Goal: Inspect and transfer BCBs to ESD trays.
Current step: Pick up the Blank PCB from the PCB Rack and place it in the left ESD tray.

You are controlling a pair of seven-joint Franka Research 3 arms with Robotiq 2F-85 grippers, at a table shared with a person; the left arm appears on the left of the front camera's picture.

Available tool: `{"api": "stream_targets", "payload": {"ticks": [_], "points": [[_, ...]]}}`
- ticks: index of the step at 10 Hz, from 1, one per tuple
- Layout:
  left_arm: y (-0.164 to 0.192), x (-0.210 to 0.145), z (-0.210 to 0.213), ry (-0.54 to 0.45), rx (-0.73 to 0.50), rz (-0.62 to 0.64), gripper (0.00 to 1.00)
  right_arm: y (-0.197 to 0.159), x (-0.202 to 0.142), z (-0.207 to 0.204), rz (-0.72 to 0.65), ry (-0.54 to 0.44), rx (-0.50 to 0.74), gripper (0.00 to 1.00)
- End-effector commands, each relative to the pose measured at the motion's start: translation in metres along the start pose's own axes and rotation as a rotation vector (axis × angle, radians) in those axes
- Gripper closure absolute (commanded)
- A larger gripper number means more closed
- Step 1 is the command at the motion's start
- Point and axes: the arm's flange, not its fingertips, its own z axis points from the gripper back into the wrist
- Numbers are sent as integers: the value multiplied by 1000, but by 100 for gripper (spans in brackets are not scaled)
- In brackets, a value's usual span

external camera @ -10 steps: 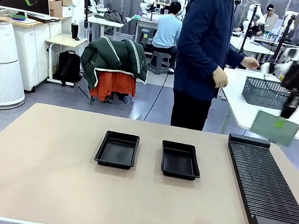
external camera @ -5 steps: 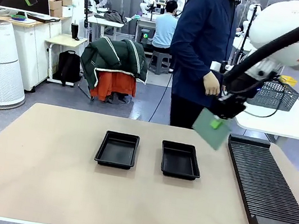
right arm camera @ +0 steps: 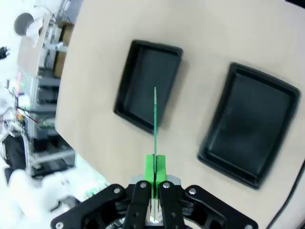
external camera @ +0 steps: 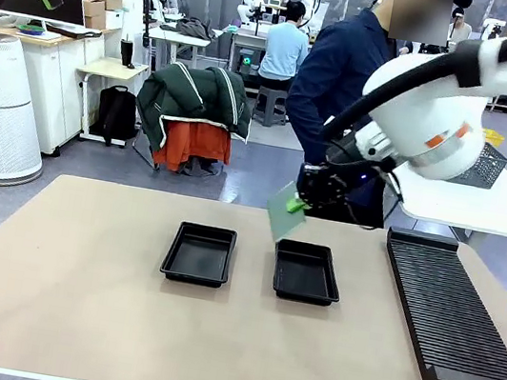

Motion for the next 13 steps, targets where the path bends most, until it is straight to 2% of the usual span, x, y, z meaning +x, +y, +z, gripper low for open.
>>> {"api": "stream_targets", "payload": {"ticks": [1, 2, 5, 8, 13], "points": [[0, 0, -1, -7, -12, -5, 0, -6, 8, -48, -23, -61, 159, 98], [0, 0, -1, -7, -12, -5, 0, -6, 13, -71, -76, -49, 226, 98], [0, 0, -1, -7, -12, -5, 0, -2, 16, -115, -202, -89, 284, 98], [0, 0, -1, -7, -12, -5, 0, 1, 20, -163, -245, -42, 307, 98], [0, 0, -1, -7, -12, -5, 0, -6, 27, -212, -256, -20, 281, 98]]}}
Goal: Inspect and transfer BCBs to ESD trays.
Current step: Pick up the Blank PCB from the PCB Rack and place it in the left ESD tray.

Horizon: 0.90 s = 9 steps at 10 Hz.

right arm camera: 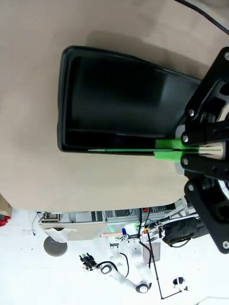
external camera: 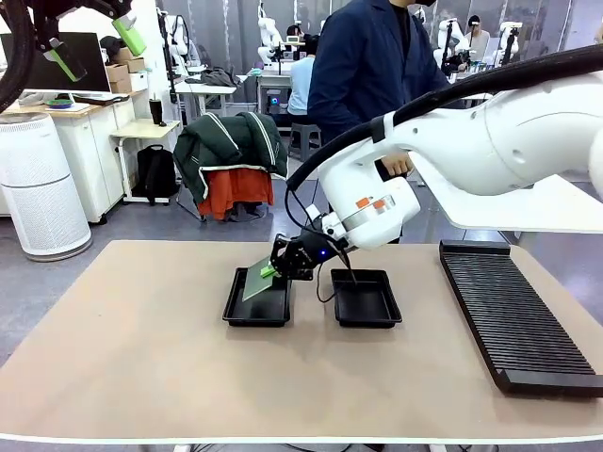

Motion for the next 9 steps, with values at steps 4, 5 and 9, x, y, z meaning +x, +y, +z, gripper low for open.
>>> {"api": "stream_targets", "payload": {"ticks": [4, 5, 9], "points": [[0, 0, -1, -7, -12, -4, 0, -19, 6, -34, -18, -3, -27, 98], [0, 0, -1, -7, -12, -4, 0, -20, 6, -37, 40, 13, 35, 98], [0, 0, -1, -7, -12, -4, 0, -24, 3, -28, -32, 18, -18, 98]]}}
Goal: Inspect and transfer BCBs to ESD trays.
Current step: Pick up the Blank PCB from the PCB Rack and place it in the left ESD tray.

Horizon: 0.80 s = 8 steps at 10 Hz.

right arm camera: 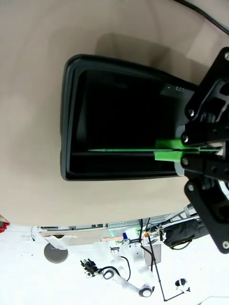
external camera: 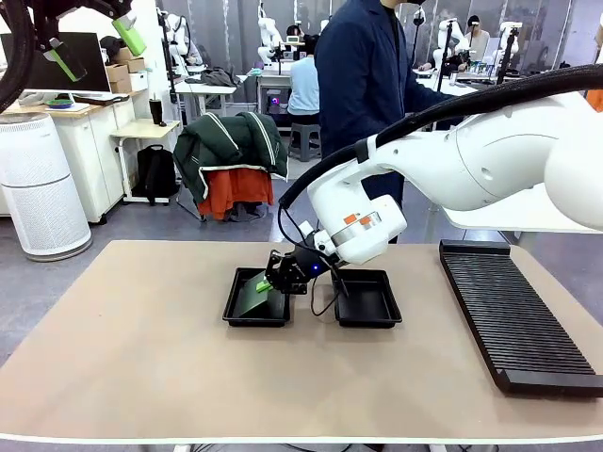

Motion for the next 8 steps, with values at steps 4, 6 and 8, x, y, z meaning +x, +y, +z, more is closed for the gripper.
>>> {"api": "stream_targets", "payload": {"ticks": [4, 6, 8], "points": [[0, 0, -1, -7, -12, -4, 0, 19, -1, -6, 6, 31, -76, 98], [0, 0, -1, -7, -12, -4, 0, 32, -3, -1, 16, 27, -110, 95], [0, 0, -1, -7, -12, -4, 0, 41, -5, 2, 5, 16, -146, 86]]}}
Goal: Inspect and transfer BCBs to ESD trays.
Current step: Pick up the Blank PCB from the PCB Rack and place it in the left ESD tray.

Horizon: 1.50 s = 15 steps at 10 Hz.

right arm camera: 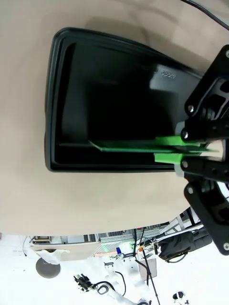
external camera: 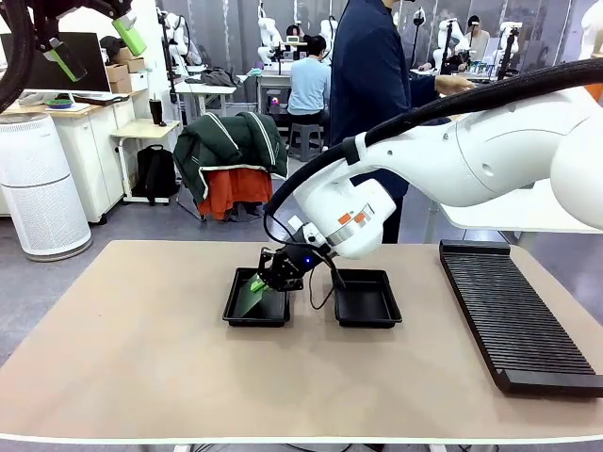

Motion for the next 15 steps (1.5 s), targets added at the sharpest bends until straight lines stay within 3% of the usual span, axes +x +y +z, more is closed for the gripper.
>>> {"api": "stream_targets", "payload": {"ticks": [1, 4, 5, 6, 7, 8, 9, 10, 11, 12, 13, 14, 15], "points": [[0, 0, -1, -7, -12, -4, 0, 9, 1, 5, -39, -34, -83, 82], [0, 0, -1, -7, -12, -4, 0, 24, 6, 10, -54, -14, -197, 68], [0, 0, -1, -7, -12, -4, 0, 31, 6, 12, -54, -7, -248, 69], [0, 0, -1, -7, -12, -4, 0, 38, 5, 15, -56, -1, -293, 58], [0, 0, -1, -7, -12, -4, 0, 45, 3, 20, -59, 2, -339, 60], [0, 0, -1, -7, -12, -4, 0, 53, 1, 26, -56, 4, -377, 50], [0, 0, -1, -7, -12, -4, 0, 60, 0, 28, -56, 11, -419, 54], [0, 0, -1, -7, -12, -4, 0, 67, 0, 32, -61, -2, -503, 41], [0, 0, -1, -7, -12, -4, 0, 74, -2, 37, -60, -6, -560, 46], [0, 0, -1, -7, -12, -4, 0, 81, -5, 43, -56, 1, -596, 32], [0, 0, -1, -7, -12, -4, 0, 86, -7, 50, -60, 3, -631, 37], [0, 0, -1, -7, -12, -4, 0, 88, -9, 56, -58, 8, -644, 24], [0, 0, -1, -7, -12, -4, 0, 90, -9, 61, -58, 5, -661, 29]]}}
